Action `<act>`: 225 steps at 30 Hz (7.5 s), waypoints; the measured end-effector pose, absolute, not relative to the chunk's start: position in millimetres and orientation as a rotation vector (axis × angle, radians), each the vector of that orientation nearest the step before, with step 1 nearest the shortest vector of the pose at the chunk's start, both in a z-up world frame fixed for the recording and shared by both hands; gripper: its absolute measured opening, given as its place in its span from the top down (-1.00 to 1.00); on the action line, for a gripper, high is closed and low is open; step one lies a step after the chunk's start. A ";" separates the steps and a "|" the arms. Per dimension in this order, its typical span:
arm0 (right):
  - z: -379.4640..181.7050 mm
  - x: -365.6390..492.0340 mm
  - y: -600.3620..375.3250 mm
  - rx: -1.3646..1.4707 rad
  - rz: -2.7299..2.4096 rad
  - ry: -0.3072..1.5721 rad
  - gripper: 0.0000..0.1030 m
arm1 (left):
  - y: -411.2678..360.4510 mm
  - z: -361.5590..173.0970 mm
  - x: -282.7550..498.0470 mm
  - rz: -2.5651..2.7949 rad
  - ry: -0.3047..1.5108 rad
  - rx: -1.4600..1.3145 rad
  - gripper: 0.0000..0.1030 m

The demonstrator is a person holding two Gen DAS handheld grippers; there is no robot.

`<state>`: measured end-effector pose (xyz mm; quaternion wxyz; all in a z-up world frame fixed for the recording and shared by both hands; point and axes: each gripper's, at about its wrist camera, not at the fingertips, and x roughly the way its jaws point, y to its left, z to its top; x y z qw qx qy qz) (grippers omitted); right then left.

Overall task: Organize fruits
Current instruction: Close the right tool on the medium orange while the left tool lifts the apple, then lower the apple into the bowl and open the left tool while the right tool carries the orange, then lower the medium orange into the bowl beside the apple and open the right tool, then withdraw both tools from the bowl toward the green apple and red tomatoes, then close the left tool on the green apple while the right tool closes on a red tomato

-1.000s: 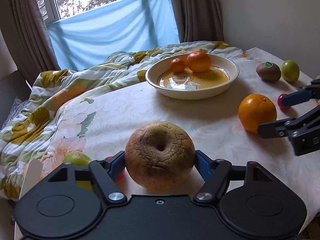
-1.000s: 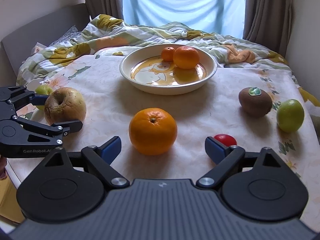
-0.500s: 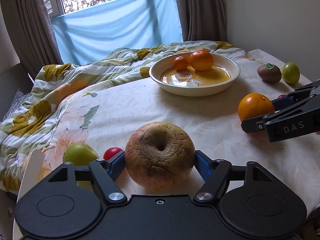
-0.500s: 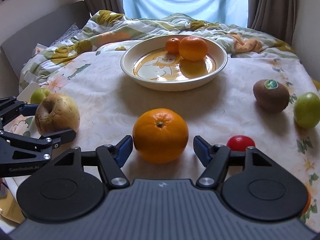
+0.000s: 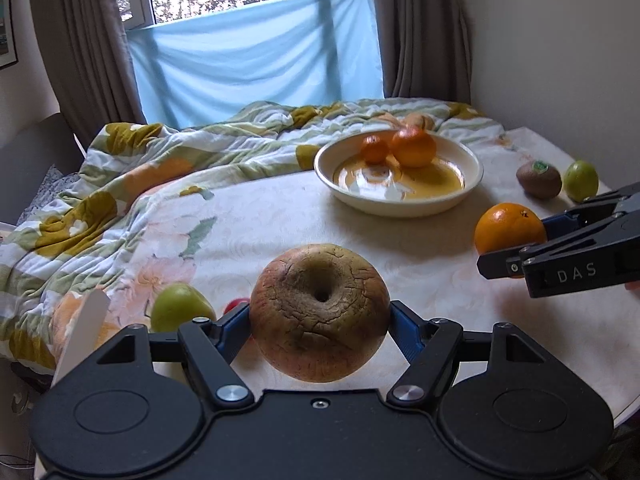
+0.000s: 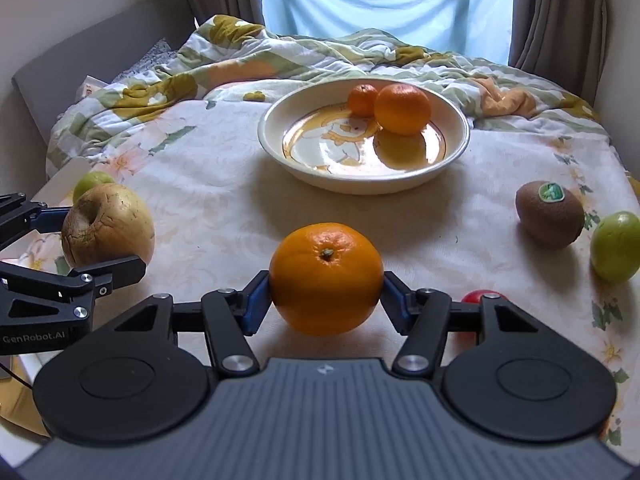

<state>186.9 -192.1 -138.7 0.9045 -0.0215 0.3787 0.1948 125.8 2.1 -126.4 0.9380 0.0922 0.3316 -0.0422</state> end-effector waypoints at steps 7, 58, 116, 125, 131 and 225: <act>-103.7 176.9 -199.6 -0.043 0.415 0.758 -0.43 | -4.1 -85.9 113.7 -0.073 0.635 0.160 -0.49; -53.0 291.1 -234.0 0.158 -0.017 0.812 -0.43 | -31.6 -112.3 363.0 -0.398 0.804 0.266 -0.49; -128.1 343.7 -175.5 -0.060 0.362 0.895 -0.44 | 25.8 -75.8 262.5 -0.015 0.803 0.068 -1.00; -139.0 345.5 -172.9 -0.079 0.382 0.899 -0.46 | 23.3 -79.3 255.3 0.009 0.803 0.057 -1.00; -124.4 332.9 -175.2 -0.122 0.365 0.804 -1.00 | 21.2 -72.2 248.4 0.025 0.790 0.061 -1.00; -151.1 189.4 -228.5 0.088 -0.027 0.895 -0.63 | 151.7 -141.9 200.6 -0.094 0.911 -0.300 -0.11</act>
